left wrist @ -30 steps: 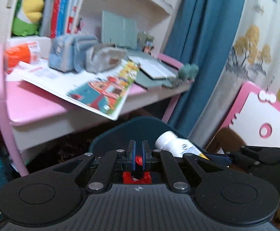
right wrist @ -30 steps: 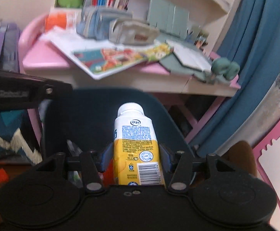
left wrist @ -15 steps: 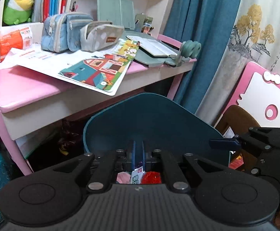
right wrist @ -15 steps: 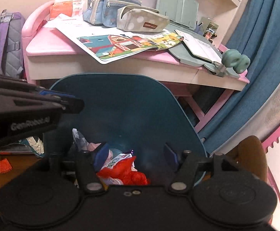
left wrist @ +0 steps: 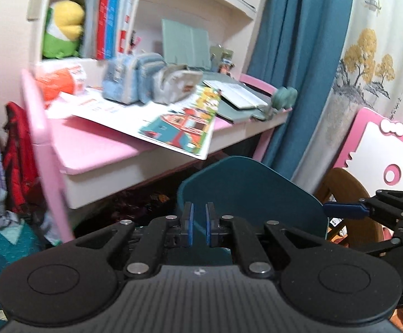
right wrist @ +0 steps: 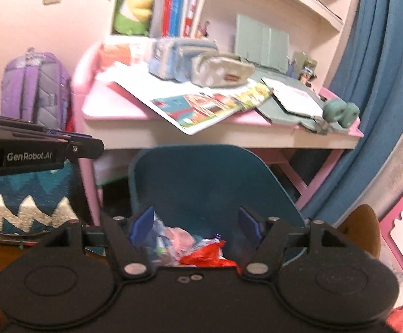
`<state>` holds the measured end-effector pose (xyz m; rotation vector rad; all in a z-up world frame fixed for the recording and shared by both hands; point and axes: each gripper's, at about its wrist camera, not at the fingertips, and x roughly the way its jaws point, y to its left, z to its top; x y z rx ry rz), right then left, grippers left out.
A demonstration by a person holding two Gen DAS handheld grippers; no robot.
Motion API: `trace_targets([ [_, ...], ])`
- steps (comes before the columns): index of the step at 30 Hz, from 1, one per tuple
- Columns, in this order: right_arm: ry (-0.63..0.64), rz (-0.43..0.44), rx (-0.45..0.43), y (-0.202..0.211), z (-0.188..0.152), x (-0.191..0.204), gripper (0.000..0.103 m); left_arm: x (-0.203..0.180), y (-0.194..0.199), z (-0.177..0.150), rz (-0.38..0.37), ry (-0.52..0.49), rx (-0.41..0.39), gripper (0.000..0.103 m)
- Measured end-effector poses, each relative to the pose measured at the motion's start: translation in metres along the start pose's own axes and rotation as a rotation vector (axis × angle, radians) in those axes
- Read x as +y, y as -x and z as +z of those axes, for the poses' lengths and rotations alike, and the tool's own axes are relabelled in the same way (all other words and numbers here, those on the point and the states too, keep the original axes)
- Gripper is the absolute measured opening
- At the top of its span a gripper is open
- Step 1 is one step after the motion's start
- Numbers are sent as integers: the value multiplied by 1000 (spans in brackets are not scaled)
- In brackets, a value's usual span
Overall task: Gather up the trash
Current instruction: 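Move both tools back toward the orange foam net under the bench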
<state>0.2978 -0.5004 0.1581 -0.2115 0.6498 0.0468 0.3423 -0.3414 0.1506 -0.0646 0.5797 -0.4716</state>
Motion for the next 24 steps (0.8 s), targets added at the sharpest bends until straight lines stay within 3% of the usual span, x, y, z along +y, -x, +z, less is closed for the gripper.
trace_targets([
  [8,34,78,-75,38,6,53,71,41,64,-6,68,27,-51,14],
  [12,65,132,-102,48,7,87,73,65,96,-13,110,35,-85,31],
  [16,96,190,-124,53,8,125,75,90,125,-22,155,45,-106,39],
  [18,106,224,-132,53,9,145,76,104,140,-28,184,50,-115,50],
  [24,137,328,-148,47,10,208,84,149,176,-49,257,72,-144,66],
])
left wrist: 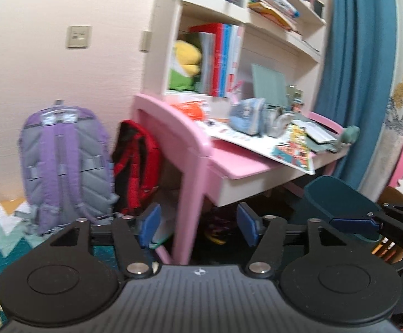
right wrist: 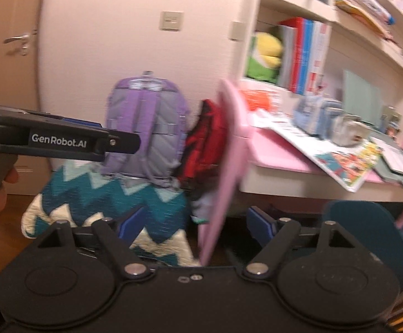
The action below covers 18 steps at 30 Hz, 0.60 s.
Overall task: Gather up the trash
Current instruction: 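Move both tools back toward the orange foam net under the bench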
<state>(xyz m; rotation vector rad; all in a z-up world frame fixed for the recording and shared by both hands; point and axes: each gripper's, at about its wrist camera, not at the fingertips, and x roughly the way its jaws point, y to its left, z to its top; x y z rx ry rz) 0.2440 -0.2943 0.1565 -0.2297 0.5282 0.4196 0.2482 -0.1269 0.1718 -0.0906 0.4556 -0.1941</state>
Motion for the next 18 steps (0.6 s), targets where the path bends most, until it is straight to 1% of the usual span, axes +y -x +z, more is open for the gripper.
trace_targets([
  [3,6,49,1,-19,0,27,88,31,9,-10,38,15,-9,72],
  [4,8,64,1,-26,-1,36,88,41,11,-14,53,18,-11,73],
  [7,7,102,6,-50,-8,61,90,73,17,-27,118,17,-15,76],
  [8,5,111,10,-60,-11,69,91,83,18,-32,138,19,-14,80],
  [9,2,121,15,-68,-15,75,92,94,19,-39,156,21,-13,81],
  [13,-5,163,56,-109,-36,99,94,138,15,-66,216,52,11,82],
  [18,-29,182,88,-158,-67,118,99,189,-3,-108,263,116,52,95],
])
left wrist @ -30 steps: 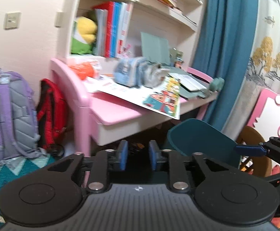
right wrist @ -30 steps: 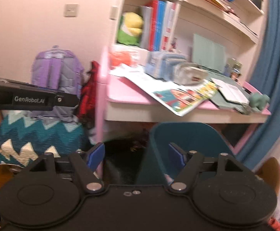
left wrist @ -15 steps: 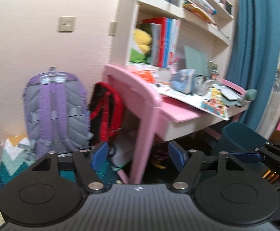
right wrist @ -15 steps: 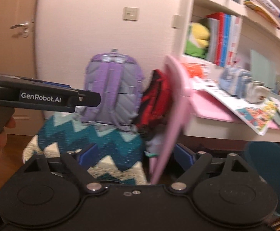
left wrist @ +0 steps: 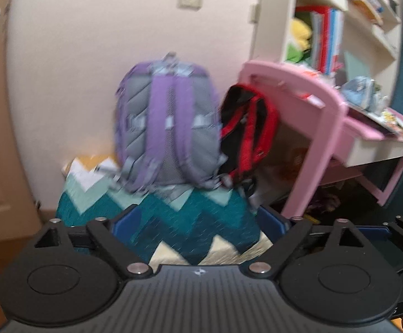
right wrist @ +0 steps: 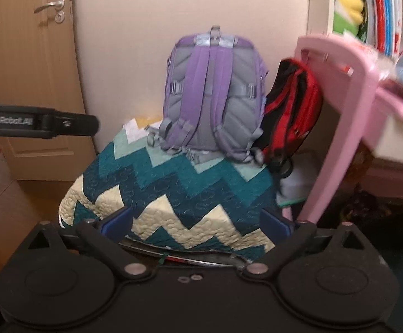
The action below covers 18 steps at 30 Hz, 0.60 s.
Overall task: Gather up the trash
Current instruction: 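Move both tools back toward the orange foam net under the bench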
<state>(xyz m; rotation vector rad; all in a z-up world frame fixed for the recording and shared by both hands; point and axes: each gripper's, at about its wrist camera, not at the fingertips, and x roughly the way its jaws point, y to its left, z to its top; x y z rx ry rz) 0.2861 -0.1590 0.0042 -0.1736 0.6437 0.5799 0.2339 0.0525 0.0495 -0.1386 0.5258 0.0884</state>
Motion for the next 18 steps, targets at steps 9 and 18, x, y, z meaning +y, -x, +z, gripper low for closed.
trace_targets([
  [9,-94,-17,138,-108,-63,0,103,60,-91,-81,44,138,111,101],
  [18,-172,-102,305,-209,-143,-12,103,79,-184,-167,69,159,278,102],
])
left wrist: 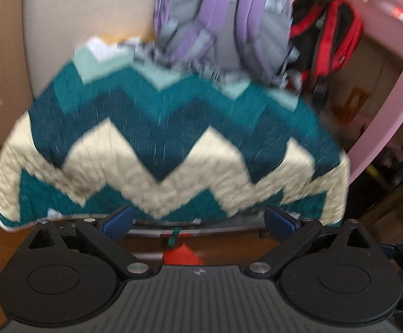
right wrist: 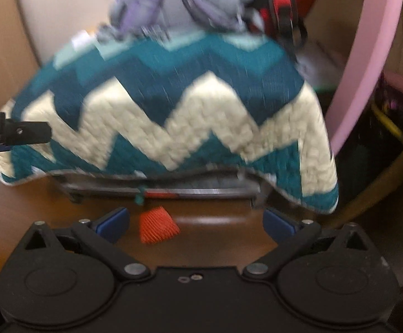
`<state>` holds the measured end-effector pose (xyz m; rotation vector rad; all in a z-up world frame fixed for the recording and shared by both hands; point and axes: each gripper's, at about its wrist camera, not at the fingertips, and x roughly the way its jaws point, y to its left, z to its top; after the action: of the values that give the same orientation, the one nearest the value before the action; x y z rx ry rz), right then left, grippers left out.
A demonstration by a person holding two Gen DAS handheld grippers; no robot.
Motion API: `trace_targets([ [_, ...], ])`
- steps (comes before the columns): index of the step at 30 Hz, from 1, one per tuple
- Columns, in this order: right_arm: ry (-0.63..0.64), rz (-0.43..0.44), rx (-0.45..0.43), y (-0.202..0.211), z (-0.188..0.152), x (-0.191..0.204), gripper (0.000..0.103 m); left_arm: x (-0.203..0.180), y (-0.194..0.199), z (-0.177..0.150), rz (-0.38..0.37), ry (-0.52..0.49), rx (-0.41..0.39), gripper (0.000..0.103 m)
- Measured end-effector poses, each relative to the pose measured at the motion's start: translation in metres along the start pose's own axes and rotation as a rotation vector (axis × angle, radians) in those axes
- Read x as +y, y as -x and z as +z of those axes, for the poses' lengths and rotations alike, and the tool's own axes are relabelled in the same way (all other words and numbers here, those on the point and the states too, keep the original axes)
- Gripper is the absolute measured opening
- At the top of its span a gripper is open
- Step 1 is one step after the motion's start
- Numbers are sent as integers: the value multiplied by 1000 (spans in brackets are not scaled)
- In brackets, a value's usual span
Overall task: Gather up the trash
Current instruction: 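Move both tools back toward the orange foam net under the bench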
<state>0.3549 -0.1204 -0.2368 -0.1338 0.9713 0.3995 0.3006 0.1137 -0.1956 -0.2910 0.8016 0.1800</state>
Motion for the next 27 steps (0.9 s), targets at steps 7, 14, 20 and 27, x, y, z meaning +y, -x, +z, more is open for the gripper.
trace_targets([
  [7,-41,-43,126,-78,-39,-17,101,3,-90,-45,15,-53,118,102],
  [14,111,31,238,-148,-62,6,99,17,-174,-84,60,-21,241,101],
  [20,241,95,346,-213,-87,32,93,32,-240,-111,99,4,328,101],
  [27,342,157,426,-263,-116,47,86,40,-300,-136,90,1,386,101],
])
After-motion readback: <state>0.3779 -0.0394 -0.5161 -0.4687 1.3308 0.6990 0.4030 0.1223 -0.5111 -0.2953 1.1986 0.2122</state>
